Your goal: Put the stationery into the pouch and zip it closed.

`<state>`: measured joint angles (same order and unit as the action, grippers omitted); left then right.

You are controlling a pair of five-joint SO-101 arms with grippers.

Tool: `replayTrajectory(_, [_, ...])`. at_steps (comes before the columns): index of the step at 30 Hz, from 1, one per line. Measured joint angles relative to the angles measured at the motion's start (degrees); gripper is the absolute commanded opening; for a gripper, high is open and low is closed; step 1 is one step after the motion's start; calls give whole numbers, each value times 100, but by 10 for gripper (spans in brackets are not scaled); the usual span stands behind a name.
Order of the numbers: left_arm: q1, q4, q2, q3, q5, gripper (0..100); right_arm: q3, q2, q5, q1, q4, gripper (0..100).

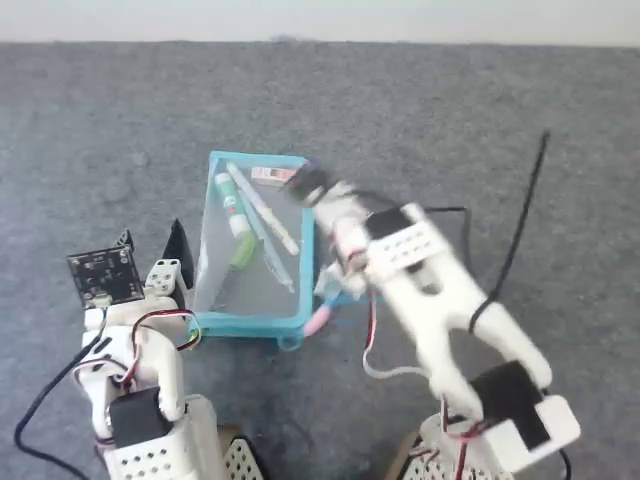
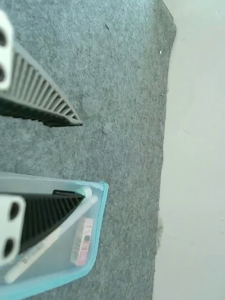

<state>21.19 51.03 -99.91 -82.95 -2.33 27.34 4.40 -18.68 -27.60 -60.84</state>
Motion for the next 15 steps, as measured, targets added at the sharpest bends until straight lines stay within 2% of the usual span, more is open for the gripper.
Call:
replayTrajectory(6, [0,0,0,0,0,214,-440,-114,905,1064,0,8])
replayTrajectory(10, [0,0,-18,0,0,214,-642,-114,1125,1785,0,10])
replayTrajectory(12, [0,0,-18,0,0,214,-651,-114,1125,1890,-9,25])
replayTrajectory(15, [0,0,-18,0,0,214,-695,-105,1002,1758,-308,119])
